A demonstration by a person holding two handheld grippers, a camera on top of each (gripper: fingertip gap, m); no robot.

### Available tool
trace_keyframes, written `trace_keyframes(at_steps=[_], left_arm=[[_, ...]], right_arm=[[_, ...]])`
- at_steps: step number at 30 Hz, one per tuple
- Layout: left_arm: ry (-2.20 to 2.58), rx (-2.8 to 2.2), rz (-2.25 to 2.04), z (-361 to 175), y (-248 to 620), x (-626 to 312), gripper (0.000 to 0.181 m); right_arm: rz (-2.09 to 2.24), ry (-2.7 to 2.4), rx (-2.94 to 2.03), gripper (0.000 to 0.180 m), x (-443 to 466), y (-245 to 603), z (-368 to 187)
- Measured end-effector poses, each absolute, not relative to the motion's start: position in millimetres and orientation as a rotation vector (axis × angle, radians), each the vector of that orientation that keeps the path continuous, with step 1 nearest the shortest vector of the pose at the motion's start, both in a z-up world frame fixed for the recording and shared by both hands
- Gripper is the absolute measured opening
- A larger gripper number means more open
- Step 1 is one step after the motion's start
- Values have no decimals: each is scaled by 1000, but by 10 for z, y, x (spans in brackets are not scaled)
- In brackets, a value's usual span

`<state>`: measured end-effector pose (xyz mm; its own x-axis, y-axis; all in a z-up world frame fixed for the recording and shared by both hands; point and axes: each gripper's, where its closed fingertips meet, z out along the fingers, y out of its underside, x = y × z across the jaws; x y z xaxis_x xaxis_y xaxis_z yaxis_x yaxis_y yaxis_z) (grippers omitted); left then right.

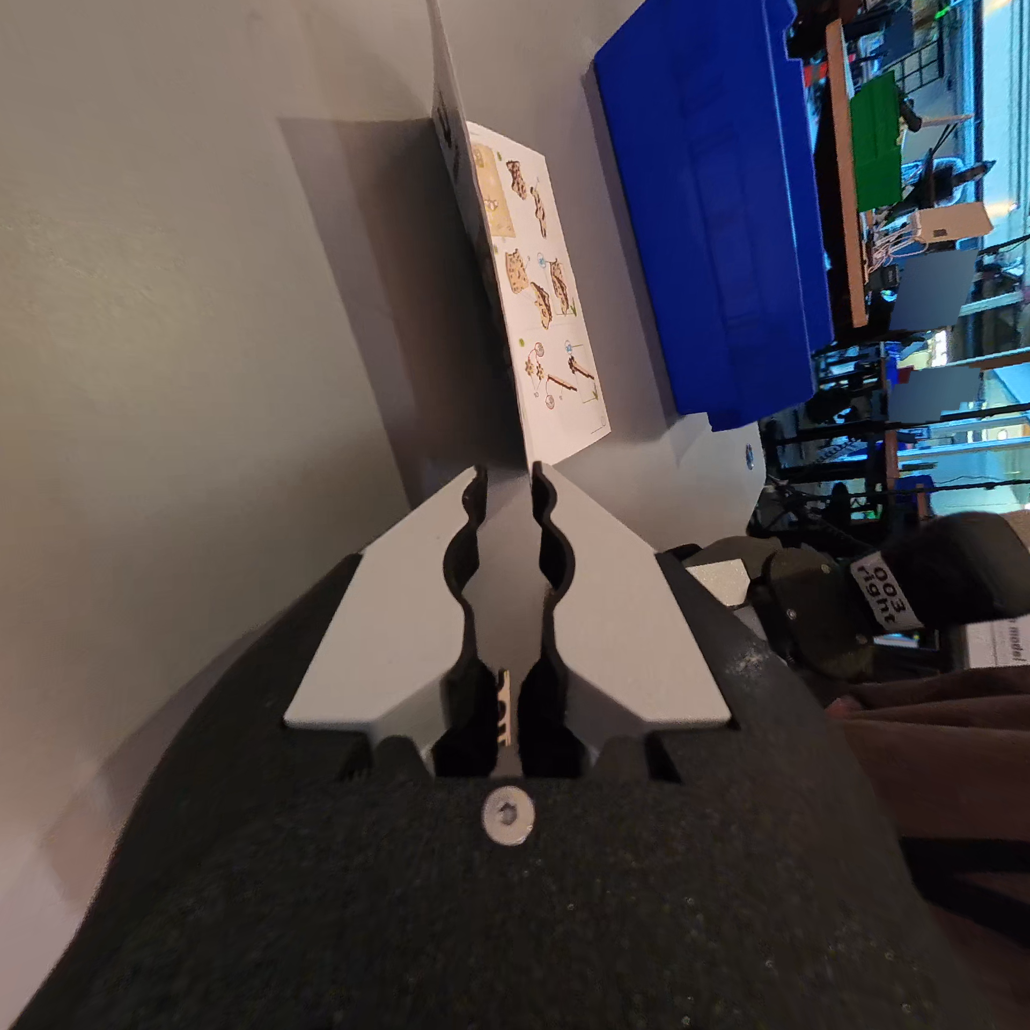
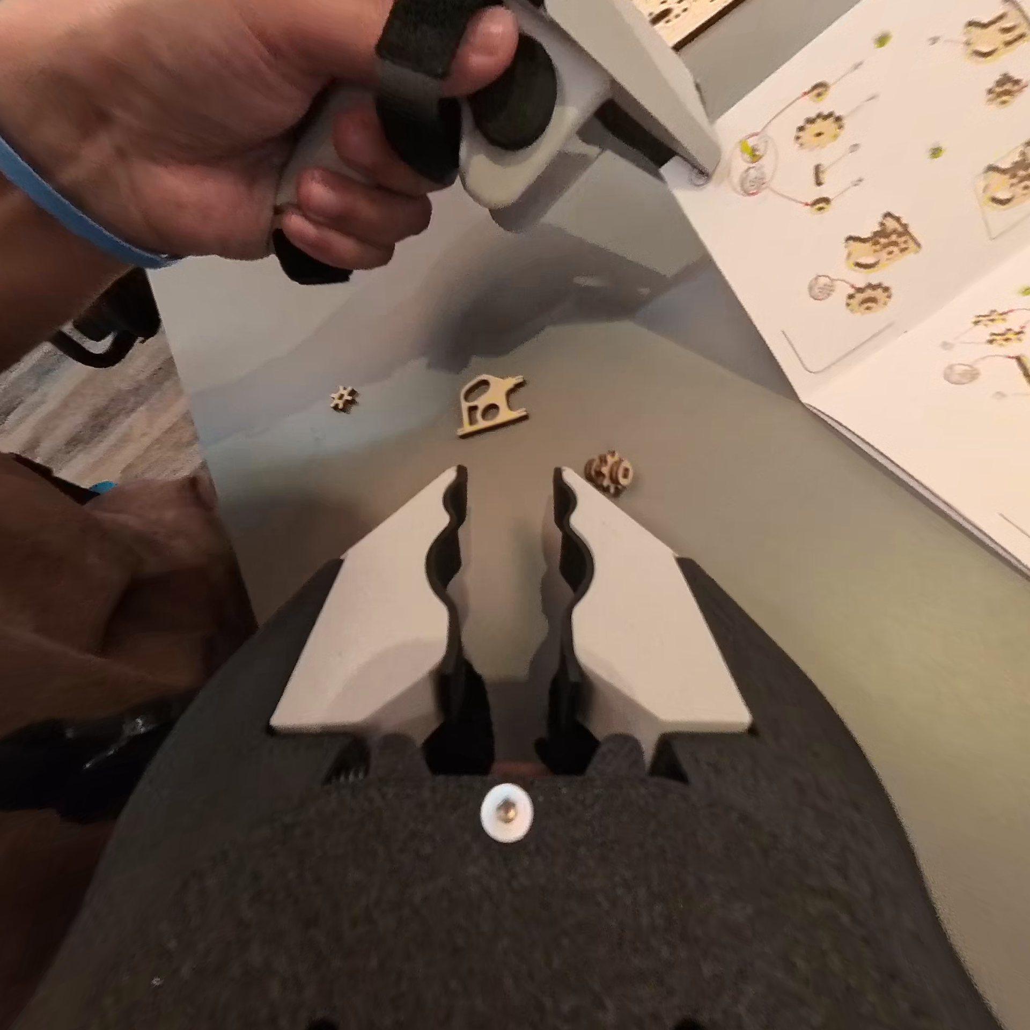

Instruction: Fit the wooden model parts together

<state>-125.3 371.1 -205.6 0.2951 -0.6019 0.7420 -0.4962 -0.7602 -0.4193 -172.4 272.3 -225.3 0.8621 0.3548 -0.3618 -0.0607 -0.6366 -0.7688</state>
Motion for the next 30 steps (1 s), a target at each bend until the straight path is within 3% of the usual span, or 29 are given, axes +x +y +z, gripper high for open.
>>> trace_keyframes(at_steps=[8, 12, 16, 18, 24, 30], left_arm=[[1084, -2360, -1387, -1887, 3694, -1563, 15], [1130, -2326, -1353, -1871, 3645, -1750, 15], [1231, -2297, -1317, -1898, 3518, -1950, 17], [1269, -2296, -1305, -1921, 3444, -2043, 19], [1422, -2335, -1231, -2100, 3167, -2201, 29], [1467, -2136, -1429, -1881, 3036, -2079, 33]], right_arm=[[448, -386, -2185, 50, -2002, 2886, -2315], [323, -470, -2238, 51, -2055, 2937, -2429], [218, -504, -2263, 46, -2049, 3002, -2467], [215, -517, -2270, 33, -2046, 3003, -2465], [100, -519, -2233, 32, -1904, 3002, -2371], [364, -392, -2090, 32, -1907, 2933, -1976]])
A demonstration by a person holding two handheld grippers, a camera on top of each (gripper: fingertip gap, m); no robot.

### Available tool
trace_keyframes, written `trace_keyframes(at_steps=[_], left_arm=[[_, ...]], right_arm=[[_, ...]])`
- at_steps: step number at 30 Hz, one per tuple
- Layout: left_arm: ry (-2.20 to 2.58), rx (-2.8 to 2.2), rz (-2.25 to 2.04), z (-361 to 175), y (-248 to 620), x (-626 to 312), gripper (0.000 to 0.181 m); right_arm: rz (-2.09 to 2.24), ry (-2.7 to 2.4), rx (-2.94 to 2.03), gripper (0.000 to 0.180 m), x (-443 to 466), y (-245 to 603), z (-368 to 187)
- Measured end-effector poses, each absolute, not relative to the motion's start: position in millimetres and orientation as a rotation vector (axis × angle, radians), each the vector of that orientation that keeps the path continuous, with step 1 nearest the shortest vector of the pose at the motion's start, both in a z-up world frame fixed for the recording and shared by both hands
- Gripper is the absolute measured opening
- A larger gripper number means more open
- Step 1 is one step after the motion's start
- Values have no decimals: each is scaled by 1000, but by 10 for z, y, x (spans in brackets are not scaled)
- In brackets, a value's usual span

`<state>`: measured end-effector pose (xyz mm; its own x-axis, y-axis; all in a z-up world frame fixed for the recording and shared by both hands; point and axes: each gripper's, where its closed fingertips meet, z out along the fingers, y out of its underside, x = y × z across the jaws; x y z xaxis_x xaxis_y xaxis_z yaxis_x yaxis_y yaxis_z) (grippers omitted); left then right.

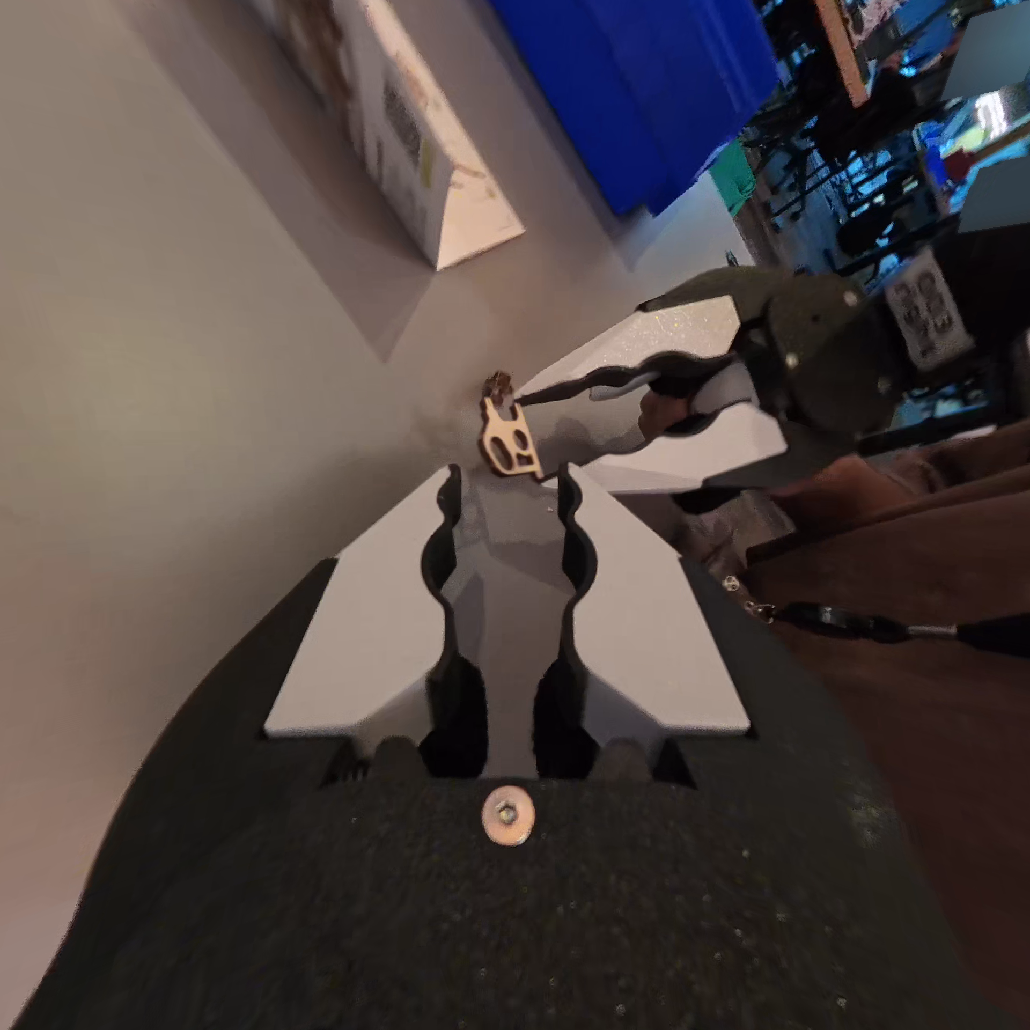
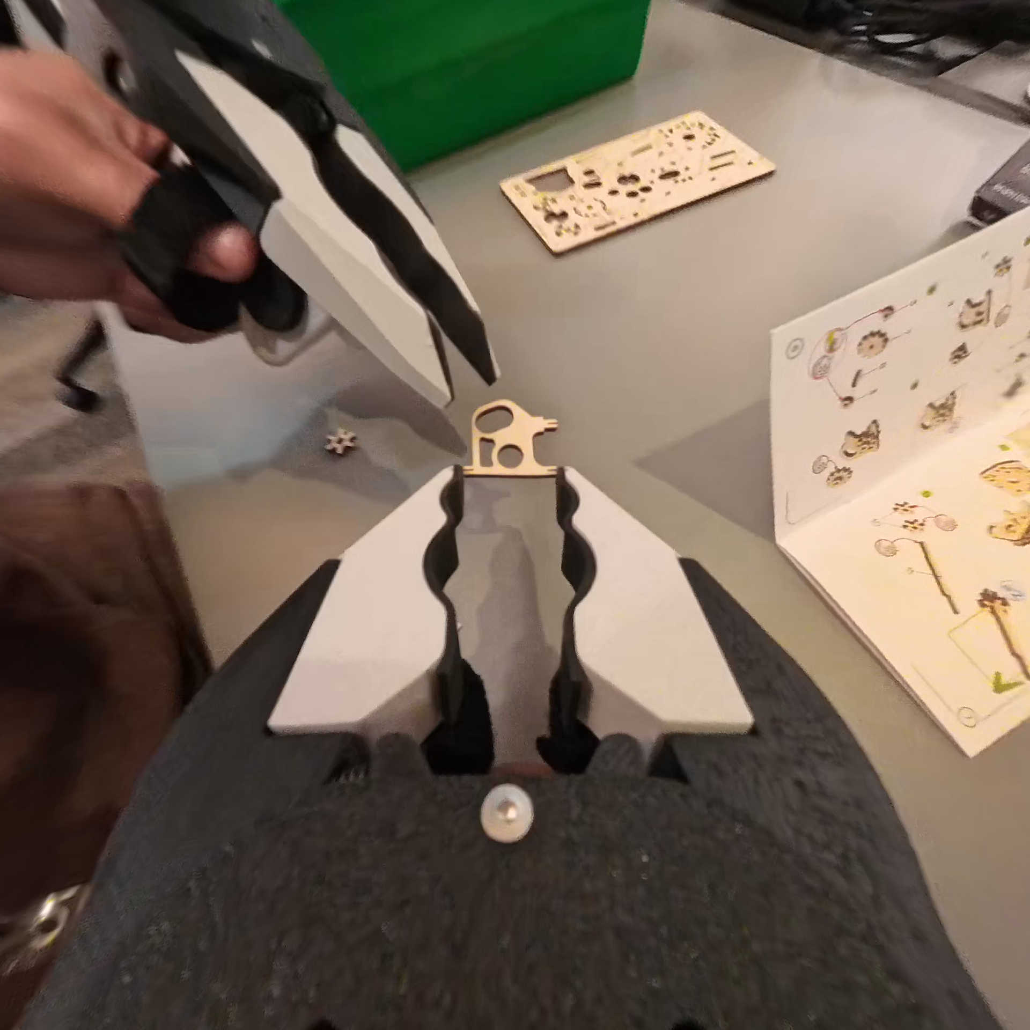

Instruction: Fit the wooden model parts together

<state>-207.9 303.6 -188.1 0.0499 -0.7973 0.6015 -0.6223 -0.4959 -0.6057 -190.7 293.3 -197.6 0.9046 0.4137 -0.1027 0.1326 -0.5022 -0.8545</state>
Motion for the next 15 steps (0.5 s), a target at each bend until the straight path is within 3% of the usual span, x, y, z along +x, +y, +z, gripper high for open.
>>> trace_keyframes(at_steps=[6, 15], left_arm=[[1664, -1914, -1454, -1622, 2957, -2029, 34], [1733, -2157, -1645, -1592, 2776, -1579, 22]], right_arm=[[608, -383, -1909, 32, -1627, 2707, -1510], [120, -665, -1847, 32, -1508, 2464, -1490]])
